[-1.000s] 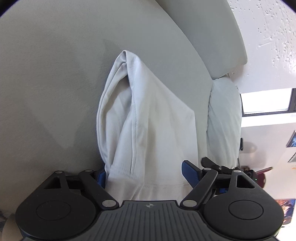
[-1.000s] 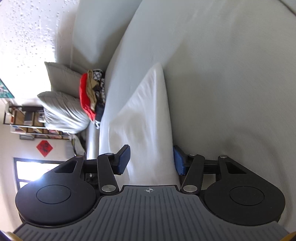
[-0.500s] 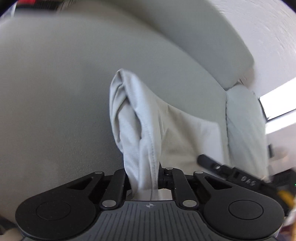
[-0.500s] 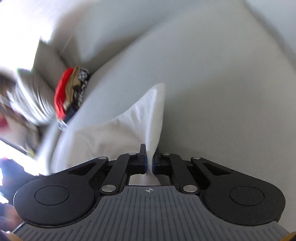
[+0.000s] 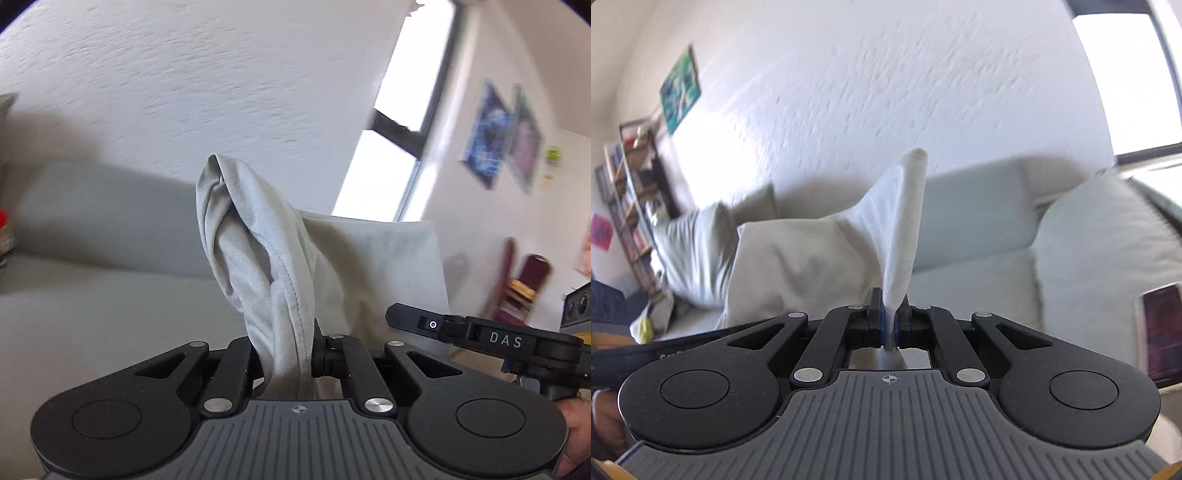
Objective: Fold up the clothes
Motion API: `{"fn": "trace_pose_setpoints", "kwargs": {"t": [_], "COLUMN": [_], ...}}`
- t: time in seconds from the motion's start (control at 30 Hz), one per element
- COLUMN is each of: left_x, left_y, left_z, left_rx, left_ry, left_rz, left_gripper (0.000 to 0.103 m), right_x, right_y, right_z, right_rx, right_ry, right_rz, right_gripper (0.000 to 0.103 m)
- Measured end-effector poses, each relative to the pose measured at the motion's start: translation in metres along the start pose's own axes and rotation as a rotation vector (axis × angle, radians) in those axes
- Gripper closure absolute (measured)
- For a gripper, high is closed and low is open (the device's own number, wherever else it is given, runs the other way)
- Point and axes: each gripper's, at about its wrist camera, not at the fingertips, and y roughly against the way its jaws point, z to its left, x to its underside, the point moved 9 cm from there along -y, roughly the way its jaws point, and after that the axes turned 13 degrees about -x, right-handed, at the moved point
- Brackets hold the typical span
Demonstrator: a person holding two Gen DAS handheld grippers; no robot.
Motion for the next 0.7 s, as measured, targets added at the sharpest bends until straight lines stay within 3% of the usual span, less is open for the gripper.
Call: {"fn": "trace_pose_setpoints", "kwargs": {"t": [0.13,0.2,0.3,0.47,0.7], "left_x": [-0.018,-0.017,-0.001,0.046,0.079], "left_y": [-0.02,-0.05,-0.106,-0.183,-0.25], "left_z": [-0.073,-0.108,-0.156,-0.188,-0.175], "left_rx": [0.189,0.273,0.329,0.307,0.261], "left_ry": [-0.003,0.021,0.053,0.037,0.035], "left_rz": [0.043,0.118,0.273,0.467,0.551], "left_gripper": [0.095,0.095,0.095,0.095,0.095], "right_x": [-0.031,-0.042,-0.047,-0.026,-0.008], "right_y": [0.071,0.101,0.123,0.123,0.085], "right_z": [-0.024,-0.046,-0.091,-0.195,-0.3], "right_rx": [0.128,0.203,0.297,0.375,0.435], "right_ry": [0.021,-0.003,-0.076,-0.276,-0.397], "right_rz": [-0.076,-0.083,-0.084,-0.066,-0.031], "right_gripper": [0.099,0.099,0.099,0.099,0.099]}}
